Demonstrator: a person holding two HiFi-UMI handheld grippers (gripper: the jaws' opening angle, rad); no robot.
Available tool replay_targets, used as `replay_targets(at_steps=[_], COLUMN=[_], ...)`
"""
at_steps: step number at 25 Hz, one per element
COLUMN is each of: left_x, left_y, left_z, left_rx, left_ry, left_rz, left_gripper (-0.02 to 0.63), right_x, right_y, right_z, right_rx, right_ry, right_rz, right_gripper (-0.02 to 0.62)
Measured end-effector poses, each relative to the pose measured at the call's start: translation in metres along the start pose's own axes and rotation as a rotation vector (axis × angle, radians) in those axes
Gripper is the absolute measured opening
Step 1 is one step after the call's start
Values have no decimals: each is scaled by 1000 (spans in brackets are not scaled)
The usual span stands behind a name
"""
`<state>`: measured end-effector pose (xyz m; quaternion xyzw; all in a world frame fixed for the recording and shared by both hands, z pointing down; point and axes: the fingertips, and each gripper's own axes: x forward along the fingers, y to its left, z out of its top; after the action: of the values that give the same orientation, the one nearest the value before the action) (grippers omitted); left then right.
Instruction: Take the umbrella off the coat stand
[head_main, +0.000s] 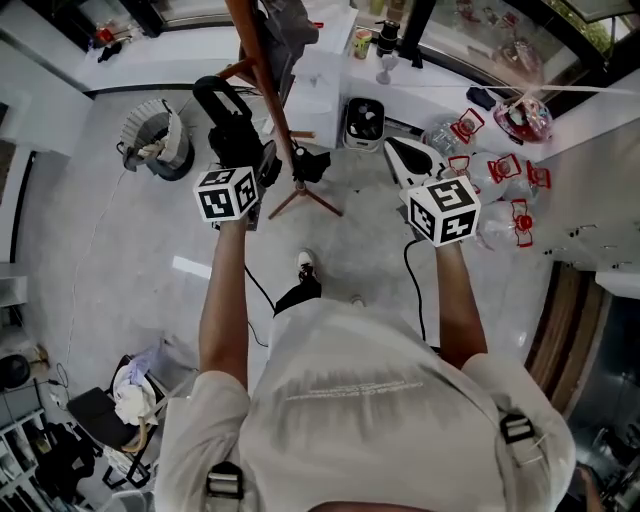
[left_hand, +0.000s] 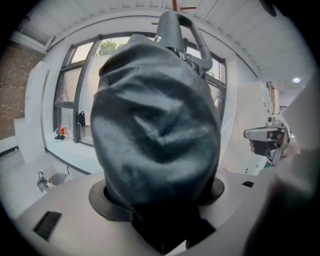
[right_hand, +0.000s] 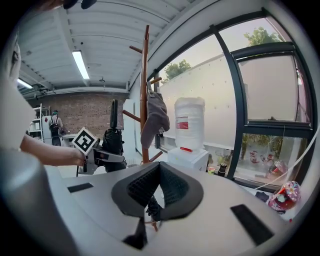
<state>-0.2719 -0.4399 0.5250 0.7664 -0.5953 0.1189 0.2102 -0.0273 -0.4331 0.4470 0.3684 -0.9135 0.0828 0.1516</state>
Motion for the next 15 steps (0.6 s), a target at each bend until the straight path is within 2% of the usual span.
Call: replay_targets(at_steps=[6,15], left_x=[-42,-125], left_y=[-26,-52], left_z=[1,-11], left_rx=[55,51], left_ry=[-10,-62], left_rz=[11,91], left_gripper=[316,318], right_x=[-16,-54], right_y=[10,28], right_z=[7,24], right_rx=[-49,-98], right_ry=[-27,-99], right_rz=[26,85], right_gripper=[17,17])
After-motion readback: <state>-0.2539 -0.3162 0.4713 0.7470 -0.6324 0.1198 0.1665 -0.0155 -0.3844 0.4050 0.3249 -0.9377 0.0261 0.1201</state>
